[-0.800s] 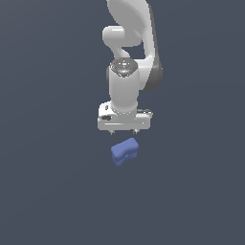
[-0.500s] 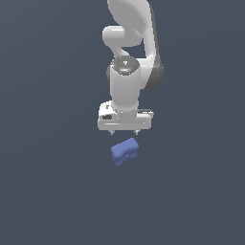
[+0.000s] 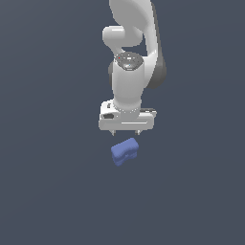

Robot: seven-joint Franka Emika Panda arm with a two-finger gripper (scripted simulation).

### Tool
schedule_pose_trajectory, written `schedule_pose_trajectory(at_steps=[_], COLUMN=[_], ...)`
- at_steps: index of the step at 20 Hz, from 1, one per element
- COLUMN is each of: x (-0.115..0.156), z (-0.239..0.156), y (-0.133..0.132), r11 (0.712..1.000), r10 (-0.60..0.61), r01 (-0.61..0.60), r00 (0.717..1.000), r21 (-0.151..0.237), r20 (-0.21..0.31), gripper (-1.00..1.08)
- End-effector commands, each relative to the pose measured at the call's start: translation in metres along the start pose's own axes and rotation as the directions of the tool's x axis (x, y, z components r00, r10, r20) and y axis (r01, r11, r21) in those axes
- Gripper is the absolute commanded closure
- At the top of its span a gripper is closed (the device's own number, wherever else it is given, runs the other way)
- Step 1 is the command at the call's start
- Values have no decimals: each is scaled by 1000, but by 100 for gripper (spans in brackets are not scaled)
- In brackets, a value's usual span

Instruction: Pick up the object and move it to a goal position.

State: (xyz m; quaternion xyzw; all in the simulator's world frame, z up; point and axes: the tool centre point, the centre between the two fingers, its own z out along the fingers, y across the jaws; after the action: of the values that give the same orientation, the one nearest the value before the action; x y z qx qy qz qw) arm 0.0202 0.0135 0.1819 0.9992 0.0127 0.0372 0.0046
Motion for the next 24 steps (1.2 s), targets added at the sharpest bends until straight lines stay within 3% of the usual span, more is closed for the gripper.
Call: schedule_pose_trajectory(at_steps=[1, 9, 14, 19, 24], x=[0, 3, 5, 9, 12], z=[1, 4, 8, 13, 18], y=[0, 1, 1, 2, 2], r11=[1000, 994, 976, 937, 879], r10=[11, 112, 219, 350, 476], r01=[-11, -112, -219, -350, -476], r00=[1000, 994, 976, 936, 879], r21=[0, 1, 0, -3, -10], r20=[1, 9, 17, 27, 35], gripper=[-92, -92, -92, -92, -92])
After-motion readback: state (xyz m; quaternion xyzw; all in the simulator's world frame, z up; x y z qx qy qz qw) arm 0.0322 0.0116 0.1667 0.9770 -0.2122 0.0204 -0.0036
